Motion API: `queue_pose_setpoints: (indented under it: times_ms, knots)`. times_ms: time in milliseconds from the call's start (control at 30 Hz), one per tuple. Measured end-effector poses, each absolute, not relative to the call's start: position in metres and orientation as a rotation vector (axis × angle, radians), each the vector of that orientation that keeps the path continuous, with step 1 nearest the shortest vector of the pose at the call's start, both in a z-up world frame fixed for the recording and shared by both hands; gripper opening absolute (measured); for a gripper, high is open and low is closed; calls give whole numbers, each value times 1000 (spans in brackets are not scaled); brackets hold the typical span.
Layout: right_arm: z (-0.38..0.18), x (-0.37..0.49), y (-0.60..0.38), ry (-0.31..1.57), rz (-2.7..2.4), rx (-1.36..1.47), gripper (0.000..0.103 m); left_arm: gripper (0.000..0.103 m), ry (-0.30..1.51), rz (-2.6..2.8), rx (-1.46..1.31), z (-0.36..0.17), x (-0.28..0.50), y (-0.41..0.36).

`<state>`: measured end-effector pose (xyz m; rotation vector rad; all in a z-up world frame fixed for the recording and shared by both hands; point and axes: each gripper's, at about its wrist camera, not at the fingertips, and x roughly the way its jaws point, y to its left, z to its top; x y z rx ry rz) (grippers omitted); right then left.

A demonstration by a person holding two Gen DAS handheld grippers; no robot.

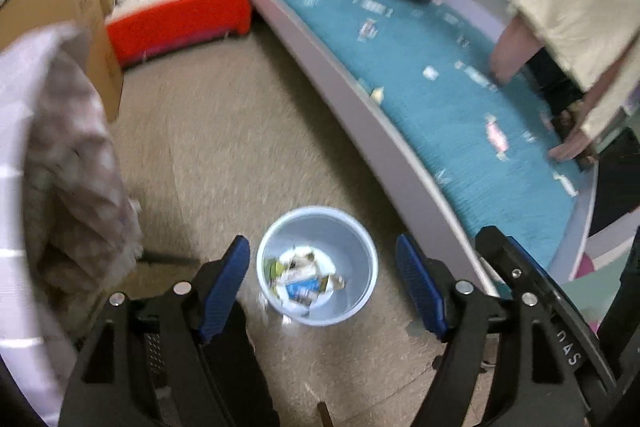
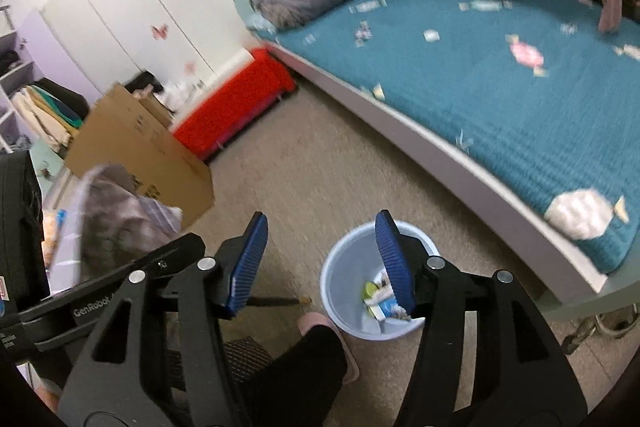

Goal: Collect trash
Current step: 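Open both tools to drop the wrapper and bottle into the bucket, then bring both open tools back to the table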

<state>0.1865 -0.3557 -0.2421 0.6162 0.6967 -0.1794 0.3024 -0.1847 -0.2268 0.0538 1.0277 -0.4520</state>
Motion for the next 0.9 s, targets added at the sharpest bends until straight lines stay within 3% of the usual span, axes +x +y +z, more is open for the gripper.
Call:
queue_pose_setpoints:
  times_ms: [233, 400, 900]
  knots:
    - [-166, 170, -307, 587, -52, 547, 61, 80, 843, -468, 30, -137, 261, -131]
    - [-131, 177, -249, 561, 73, 493, 62, 80, 775, -368, 3, -96, 246, -52]
    - [-91, 263, -22, 665, 455, 288, 62, 80, 733, 44, -296, -76, 249, 231]
